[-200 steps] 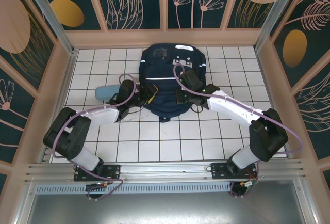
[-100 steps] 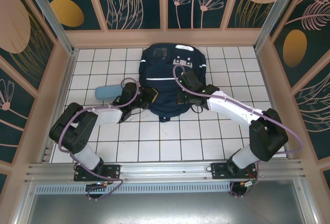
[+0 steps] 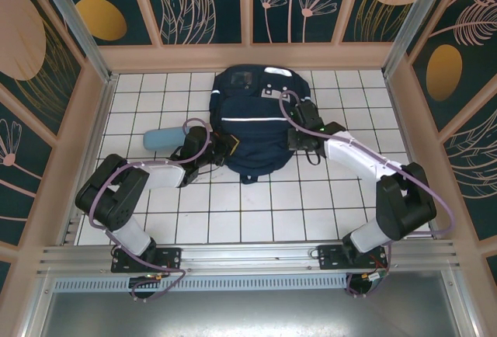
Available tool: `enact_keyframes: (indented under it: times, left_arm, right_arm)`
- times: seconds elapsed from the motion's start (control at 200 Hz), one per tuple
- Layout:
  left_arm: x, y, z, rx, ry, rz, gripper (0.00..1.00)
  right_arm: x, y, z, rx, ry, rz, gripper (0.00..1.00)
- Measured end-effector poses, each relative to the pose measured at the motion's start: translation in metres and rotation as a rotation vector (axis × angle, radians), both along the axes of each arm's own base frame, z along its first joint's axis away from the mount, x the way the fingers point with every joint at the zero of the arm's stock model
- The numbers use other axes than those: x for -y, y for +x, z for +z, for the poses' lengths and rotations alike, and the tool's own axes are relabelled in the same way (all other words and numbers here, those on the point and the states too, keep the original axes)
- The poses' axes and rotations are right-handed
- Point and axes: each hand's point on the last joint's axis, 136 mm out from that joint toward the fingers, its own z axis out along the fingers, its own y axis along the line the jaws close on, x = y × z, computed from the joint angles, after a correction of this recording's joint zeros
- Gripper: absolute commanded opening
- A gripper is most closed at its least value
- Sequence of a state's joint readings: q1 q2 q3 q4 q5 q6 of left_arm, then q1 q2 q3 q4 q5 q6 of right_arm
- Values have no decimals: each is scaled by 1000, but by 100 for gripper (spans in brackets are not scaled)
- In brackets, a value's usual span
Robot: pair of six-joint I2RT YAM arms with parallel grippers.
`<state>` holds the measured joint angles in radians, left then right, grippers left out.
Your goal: Pack the student bag
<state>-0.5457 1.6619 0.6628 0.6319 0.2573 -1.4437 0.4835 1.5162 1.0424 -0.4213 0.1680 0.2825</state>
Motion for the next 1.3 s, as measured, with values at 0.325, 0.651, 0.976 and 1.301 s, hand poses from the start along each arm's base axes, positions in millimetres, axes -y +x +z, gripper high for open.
enact_keyframes:
  times: [0.325,0.651,0.976,1.301]
  left_arm:
    - [1,-3,5,20,4,-10,2]
    - [-4,-4,9,40,18,3,2]
    - [-7,-6,7,40,37,-1,2]
    - [-9,-3,11,57,151,-72,59]
  right_arm:
    - [17,35,-11,-8,-40,6,0]
    - [18,59,-11,40,-79,200,0]
    - [20,80,-13,110,-219,399,0]
    - [26,98,23,129,-93,312,47]
